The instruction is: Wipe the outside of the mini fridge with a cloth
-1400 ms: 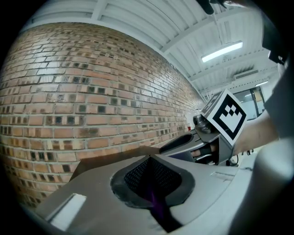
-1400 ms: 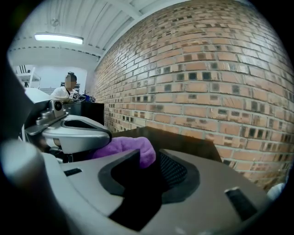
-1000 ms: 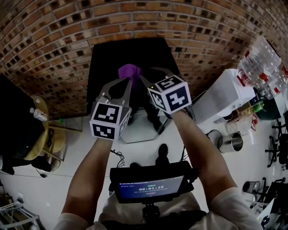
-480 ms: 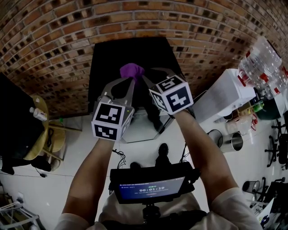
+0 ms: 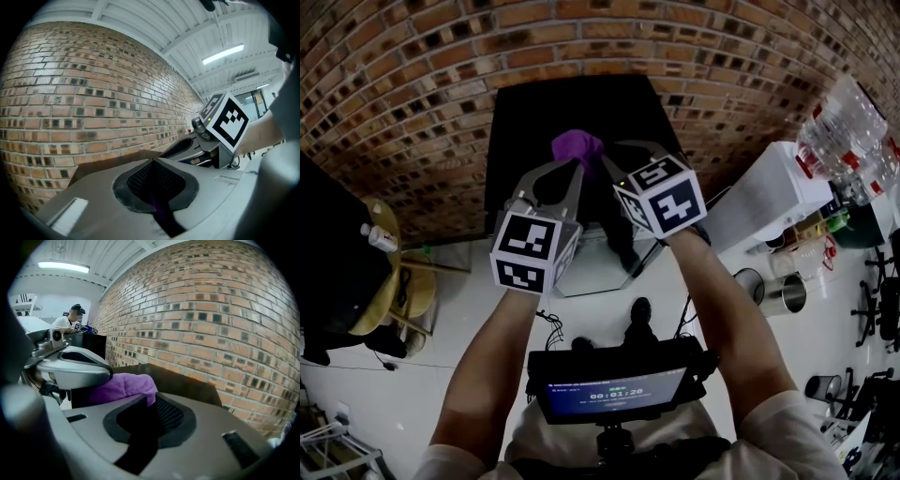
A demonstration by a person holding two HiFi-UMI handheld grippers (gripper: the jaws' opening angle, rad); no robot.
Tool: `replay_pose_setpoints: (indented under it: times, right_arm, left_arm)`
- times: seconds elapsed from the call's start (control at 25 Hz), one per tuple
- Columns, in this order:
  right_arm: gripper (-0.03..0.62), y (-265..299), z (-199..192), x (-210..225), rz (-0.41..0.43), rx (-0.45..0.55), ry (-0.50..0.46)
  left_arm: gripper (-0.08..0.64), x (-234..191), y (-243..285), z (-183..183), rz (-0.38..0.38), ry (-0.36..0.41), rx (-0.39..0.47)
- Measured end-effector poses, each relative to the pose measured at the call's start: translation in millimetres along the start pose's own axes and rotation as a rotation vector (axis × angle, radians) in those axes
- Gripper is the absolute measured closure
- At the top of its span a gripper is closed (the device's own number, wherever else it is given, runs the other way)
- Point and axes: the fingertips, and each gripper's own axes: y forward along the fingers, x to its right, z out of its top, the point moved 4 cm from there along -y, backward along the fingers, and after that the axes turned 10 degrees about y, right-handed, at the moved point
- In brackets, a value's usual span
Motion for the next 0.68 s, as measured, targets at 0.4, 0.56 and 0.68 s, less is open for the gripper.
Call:
replay_pose_setpoints:
  times: [0.4, 0.56, 0.68]
  right_arm:
    - [0.551, -0.4, -2.4, 1.1, 0.006, -0.013, -0.012]
    - [0.566, -0.9, 2.0, 5.9, 0.019, 0.007, 0.012]
    - [0.566, -2.2, 3.3, 9.2, 0.024, 0.022, 0.028]
  left_arm:
    - [0.557, 0.5, -0.7, -0.1, -0.007, -0.011, 0.008]
    - [0.557, -1.1, 1.0, 1.7, -0.003, -0.007, 0.014]
    - [0.557, -0.2, 2.5, 1.7, -0.002, -0.006, 0.017]
